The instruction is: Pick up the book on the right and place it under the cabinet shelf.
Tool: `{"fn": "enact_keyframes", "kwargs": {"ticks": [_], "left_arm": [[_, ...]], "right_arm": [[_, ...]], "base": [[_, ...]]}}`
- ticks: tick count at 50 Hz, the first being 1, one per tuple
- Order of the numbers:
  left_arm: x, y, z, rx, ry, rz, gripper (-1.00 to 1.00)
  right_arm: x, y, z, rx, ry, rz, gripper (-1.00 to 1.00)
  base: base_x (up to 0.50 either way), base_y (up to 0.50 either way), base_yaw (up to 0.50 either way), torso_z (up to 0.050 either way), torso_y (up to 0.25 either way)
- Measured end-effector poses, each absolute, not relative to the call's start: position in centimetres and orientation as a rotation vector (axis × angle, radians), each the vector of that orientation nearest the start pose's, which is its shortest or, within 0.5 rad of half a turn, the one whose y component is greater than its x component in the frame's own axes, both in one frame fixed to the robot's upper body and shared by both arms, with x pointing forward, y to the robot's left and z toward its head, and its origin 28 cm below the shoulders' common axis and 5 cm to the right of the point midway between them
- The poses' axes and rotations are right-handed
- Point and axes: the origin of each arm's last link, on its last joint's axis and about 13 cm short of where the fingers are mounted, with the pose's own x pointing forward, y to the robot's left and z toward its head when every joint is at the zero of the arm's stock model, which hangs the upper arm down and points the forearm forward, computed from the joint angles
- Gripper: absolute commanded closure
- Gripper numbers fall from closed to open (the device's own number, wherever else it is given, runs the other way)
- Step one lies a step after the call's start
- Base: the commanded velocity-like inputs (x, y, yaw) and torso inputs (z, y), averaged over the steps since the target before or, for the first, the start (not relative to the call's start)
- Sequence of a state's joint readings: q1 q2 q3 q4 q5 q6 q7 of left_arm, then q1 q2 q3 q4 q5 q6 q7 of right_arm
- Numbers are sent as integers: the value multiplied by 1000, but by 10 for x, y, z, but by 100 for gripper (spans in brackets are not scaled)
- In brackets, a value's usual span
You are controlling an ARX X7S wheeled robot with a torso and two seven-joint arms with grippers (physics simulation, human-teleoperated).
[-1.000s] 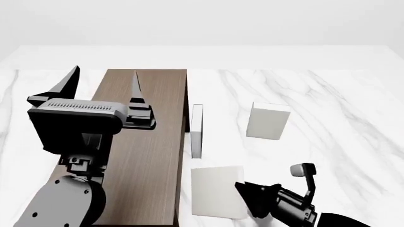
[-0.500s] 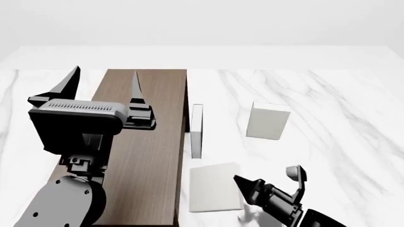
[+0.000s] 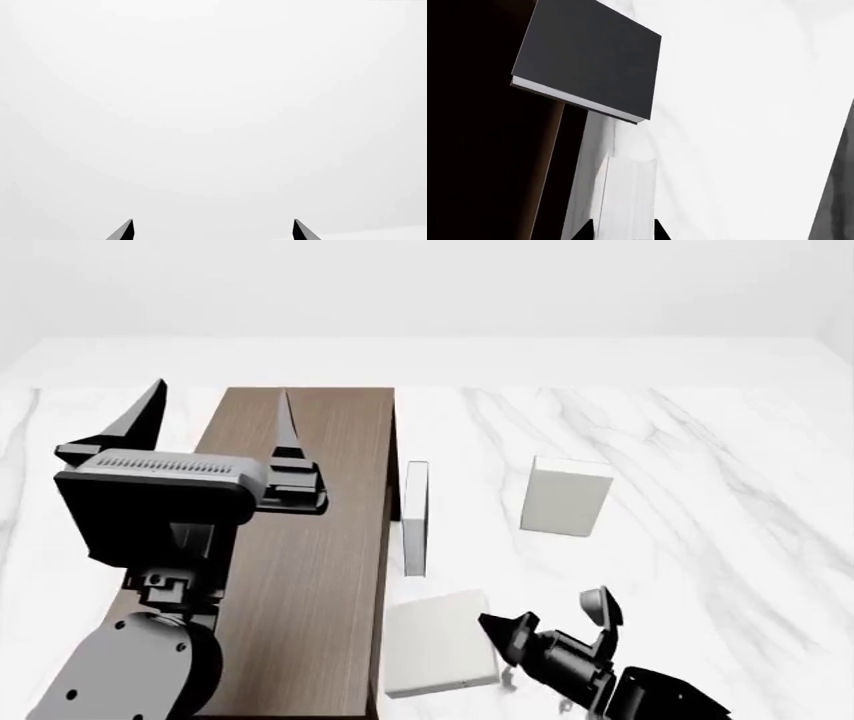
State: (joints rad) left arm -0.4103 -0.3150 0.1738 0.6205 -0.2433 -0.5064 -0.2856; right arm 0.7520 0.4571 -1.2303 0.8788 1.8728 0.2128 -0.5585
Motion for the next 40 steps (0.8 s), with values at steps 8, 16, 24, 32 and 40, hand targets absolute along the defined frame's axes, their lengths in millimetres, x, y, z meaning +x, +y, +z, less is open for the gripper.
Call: {"fn": "enact_keyframes", "kwargs": {"ticks": [8,16,24,32,40], "left_arm": [[243,215,194,92,-472,-10,-100],[242,215,194,90,-474,-10,-100],[242,216,194,89,-475,-11,-100],[242,216,194,89,-477,-12,-100],[241,216,195,89,-477,-13,-100]], "right_arm": [[290,-153,-7,901,676,576,100],[291,-153,-7,866,688,594,-100],[289,-151,-9,795,685,623,-100],[287,-149,-11,726,677,638,-100],[276,-144,-6,605,713,617,-100]], "base": [[12,3,20,0,-21],[4,2,8,0,-20],[0,0,0,0,-15],[0,0,0,0,-9],[0,0,0,0,-1]]}}
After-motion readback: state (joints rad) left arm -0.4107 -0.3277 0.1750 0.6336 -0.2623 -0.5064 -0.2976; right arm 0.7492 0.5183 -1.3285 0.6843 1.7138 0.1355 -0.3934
